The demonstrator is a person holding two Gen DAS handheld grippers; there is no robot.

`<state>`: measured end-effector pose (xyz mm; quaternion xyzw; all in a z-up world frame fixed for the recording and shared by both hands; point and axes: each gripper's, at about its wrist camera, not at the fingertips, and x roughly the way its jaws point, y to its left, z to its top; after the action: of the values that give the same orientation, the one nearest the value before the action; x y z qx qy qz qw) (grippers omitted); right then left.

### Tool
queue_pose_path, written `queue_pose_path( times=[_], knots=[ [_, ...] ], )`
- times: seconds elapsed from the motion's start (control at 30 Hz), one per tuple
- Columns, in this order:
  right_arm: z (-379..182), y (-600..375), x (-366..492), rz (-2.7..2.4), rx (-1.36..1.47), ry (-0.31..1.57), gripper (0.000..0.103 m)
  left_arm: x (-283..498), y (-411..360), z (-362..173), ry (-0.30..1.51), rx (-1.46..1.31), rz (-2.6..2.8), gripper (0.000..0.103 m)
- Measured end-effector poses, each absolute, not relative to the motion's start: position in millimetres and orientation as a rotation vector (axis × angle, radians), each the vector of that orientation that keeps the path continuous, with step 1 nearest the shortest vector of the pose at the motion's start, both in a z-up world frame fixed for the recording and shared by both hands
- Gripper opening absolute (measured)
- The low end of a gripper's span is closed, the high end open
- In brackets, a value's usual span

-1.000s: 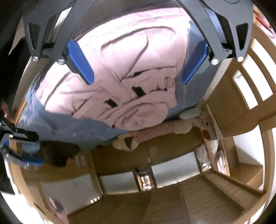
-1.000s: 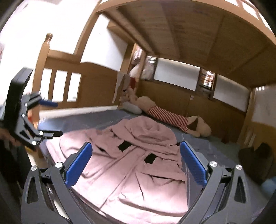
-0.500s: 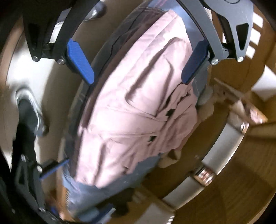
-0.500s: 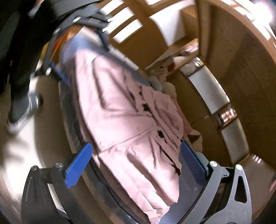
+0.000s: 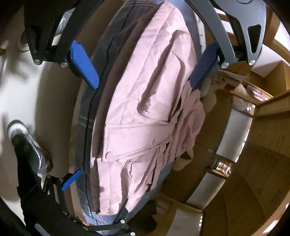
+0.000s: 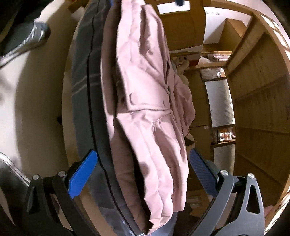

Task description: Fold large clothes

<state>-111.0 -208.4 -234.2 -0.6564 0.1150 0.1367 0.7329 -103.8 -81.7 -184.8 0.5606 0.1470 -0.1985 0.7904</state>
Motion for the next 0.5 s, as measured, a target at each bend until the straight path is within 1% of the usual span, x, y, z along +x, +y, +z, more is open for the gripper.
queue_pose_path(
  times=[0.2,0.5],
  knots=[
    [-243.7,-212.3,-97.5,0.215,-1.469,0.260,0.102,-103.3,-81.0,-182.4,0.306,1.205,-0.414,0.101],
    [-238.7,-222.2,-76.8,0.086,-1.452,0.276,0.102,-105.2,-81.3,-188.7,0.299,1.247,-0.400,0.101]
  ],
)
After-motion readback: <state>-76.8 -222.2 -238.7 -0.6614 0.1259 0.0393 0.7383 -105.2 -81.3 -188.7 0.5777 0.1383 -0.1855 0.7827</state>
